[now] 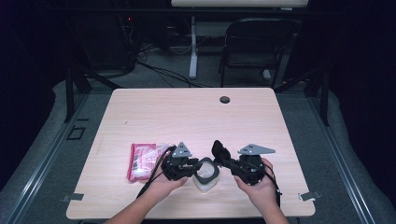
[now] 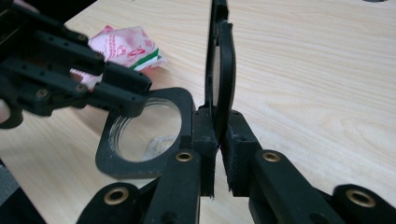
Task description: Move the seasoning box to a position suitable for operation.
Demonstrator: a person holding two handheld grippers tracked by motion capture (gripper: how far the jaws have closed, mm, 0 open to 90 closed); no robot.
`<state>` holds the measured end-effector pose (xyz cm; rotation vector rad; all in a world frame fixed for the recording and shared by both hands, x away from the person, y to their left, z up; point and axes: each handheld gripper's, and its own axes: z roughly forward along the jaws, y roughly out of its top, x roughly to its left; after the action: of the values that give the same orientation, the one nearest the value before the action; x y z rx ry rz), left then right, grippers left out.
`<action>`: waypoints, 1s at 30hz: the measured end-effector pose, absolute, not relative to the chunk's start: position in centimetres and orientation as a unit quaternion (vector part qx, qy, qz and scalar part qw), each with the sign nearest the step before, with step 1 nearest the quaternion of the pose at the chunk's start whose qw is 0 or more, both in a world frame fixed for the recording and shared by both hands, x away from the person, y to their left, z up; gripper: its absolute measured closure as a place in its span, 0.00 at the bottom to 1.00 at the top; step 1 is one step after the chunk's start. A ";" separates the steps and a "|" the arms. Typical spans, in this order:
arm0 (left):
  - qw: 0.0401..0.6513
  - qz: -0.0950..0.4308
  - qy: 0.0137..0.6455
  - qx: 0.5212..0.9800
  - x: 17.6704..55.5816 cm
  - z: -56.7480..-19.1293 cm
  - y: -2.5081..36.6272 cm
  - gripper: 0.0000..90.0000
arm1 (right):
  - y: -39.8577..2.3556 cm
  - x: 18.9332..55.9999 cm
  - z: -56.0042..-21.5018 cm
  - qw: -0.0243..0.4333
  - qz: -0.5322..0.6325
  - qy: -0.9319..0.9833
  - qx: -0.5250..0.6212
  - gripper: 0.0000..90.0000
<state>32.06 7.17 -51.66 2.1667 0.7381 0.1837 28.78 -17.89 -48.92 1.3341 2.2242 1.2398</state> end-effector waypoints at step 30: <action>0.420 0.143 0.365 0.818 30.8 -49.6 17.0 0.54 | -20.7 29.3 -43.9 0.109 0.459 0.759 0.449 0.70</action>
<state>30.76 16.97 -49.60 2.0504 0.9158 0.3580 29.35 -20.67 -43.87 1.3194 2.2329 1.3501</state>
